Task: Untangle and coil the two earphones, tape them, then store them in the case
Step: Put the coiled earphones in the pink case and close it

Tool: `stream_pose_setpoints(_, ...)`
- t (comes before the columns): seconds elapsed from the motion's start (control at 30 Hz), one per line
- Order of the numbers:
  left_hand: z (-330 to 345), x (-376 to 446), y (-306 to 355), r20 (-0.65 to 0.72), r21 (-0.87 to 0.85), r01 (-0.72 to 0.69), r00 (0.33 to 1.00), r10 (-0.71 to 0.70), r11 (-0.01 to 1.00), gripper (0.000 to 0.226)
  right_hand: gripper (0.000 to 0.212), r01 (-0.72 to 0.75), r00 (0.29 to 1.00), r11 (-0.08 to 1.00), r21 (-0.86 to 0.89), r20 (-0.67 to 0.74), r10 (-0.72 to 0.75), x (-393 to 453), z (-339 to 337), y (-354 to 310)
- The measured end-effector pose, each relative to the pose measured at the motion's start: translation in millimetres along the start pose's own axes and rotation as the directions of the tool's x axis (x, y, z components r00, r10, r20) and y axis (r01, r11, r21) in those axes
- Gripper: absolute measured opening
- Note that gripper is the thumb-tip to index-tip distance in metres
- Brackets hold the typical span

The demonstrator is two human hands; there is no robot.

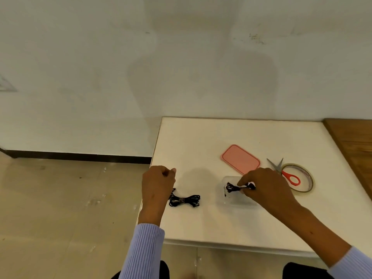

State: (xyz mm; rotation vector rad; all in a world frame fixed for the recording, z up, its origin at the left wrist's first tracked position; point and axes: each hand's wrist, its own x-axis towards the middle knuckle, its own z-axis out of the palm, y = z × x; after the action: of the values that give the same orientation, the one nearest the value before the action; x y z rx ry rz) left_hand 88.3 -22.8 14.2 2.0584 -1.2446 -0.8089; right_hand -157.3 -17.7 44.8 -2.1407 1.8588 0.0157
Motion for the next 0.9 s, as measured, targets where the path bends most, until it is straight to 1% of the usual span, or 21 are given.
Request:
stream_pose_setpoints(0.07,0.9,-0.4,-0.1,0.008,0.004,-0.008,1.0,0.008,1.0,0.027,0.02,0.023,0.994,0.999,0.041,-0.107,-0.019,-6.1,8.0,-6.0)
stream_pose_setpoints(0.1,1.2,0.0,-0.3,0.006,0.005,-0.01,1.0,0.01,1.0,0.027,0.018,0.063,0.984,0.994,0.086,-0.171,-0.048,-8.6,11.3,-13.2)
stream_pose_setpoints(0.13,1.5,0.4,-0.6,0.003,0.004,-0.008,1.0,0.008,1.0,0.027,0.014,0.122,0.972,0.986,0.114,-0.216,-0.095,-10.5,15.6,-22.4)
stream_pose_setpoints(0.2,1.6,0.7,-1.3,0.002,-0.005,-0.007,1.0,0.007,1.0,0.028,0.01,0.26,0.935,0.959,0.109,-0.277,-0.222,-10.4,28.1,-45.4)
stream_pose_setpoints(0.27,1.5,0.8,-1.5,0.005,-0.009,-0.01,1.0,0.01,1.0,0.028,0.012,0.375,0.892,0.926,0.045,-0.291,-0.347,-4.2,44.7,-65.3)
stream_pose_setpoints(0.33,2.2,-0.1,0.3,0.005,0.023,-0.027,1.0,0.027,0.999,0.028,0.019,0.429,0.887,0.904,0.0,-0.189,-0.421,4.1,62.7,-80.5)
stream_pose_setpoints(0.4,3.6,-0.7,3.0,0.004,0.047,-0.046,0.999,0.046,0.998,0.027,0.025,0.407,0.91,0.912,-0.057,-0.068,-0.41,12.1,78.7,-87.2)
stream_pose_setpoints(0.47,5.7,-1.2,5.4,0.014,0.034,-0.058,0.998,0.058,0.998,0.026,0.015,0.393,0.917,0.915,-0.088,-0.03,-0.397,14.1,88.6,-90.2)
stream_pose_setpoints(0.5,7.1,-1.5,6.0,0.021,0.024,-0.063,0.998,0.063,0.998,0.026,0.009,0.391,0.919,0.917,-0.083,-0.024,-0.394,12.9,90.0,-90.1)
stream_pose_setpoints(0.53,8.5,-1.5,6.1,0.025,0.02,-0.068,0.997,0.067,0.997,0.026,0.013,0.403,0.912,0.911,-0.088,-0.041,-0.407,10.5,89.5,-88.4)
stream_pose_setpoints(0.6,8.3,-0.8,5.8,0.022,0.021,-0.073,0.997,0.072,0.997,0.025,0.02,0.402,0.903,0.912,-0.084,-0.128,-0.409,1.6,77.4,-83.7)
stream_pose_setpoints(0.67,7.9,0.8,4.5,0.004,-0.011,-0.072,0.997,0.072,0.997,0.025,0.013,0.387,0.905,0.922,-0.007,-0.191,-0.381,-8.7,50.9,-71.6)
stream_pose_setpoints(0.7,8.6,0.8,3.8,-0.004,-0.032,-0.072,0.997,0.072,0.997,0.025,0.01,0.361,0.919,0.931,0.047,-0.187,-0.347,-11.7,36.6,-61.5)
stream_pose_setpoints(0.77,8.7,-0.1,3.0,-0.011,-0.05,-0.075,0.997,0.075,0.996,0.024,0.015,0.276,0.955,0.937,0.214,-0.174,-0.241,-12.2,11.2,-35.9)
stream_pose_setpoints(0.83,12.6,-1.1,4.1,0.004,-0.057,-0.081,0.997,0.081,0.995,0.023,0.016,0.233,0.964,0.884,0.406,-0.216,-0.155,-12.9,-11.7,-9.3)
stream_pose_setpoints(0.87,14.3,-1.3,4.7,0.013,-0.06,-0.081,0.997,0.082,0.995,0.023,0.017,0.221,0.964,0.854,0.47,-0.238,-0.119,-12.3,-20.6,2.8)
stream_pose_setpoints(0.9,15.8,-1.7,5.5,0.019,-0.064,-0.082,0.996,0.083,0.995,0.023,0.019,0.205,0.967,0.844,0.495,-0.236,-0.097,-11.3,-27.6,13.3)
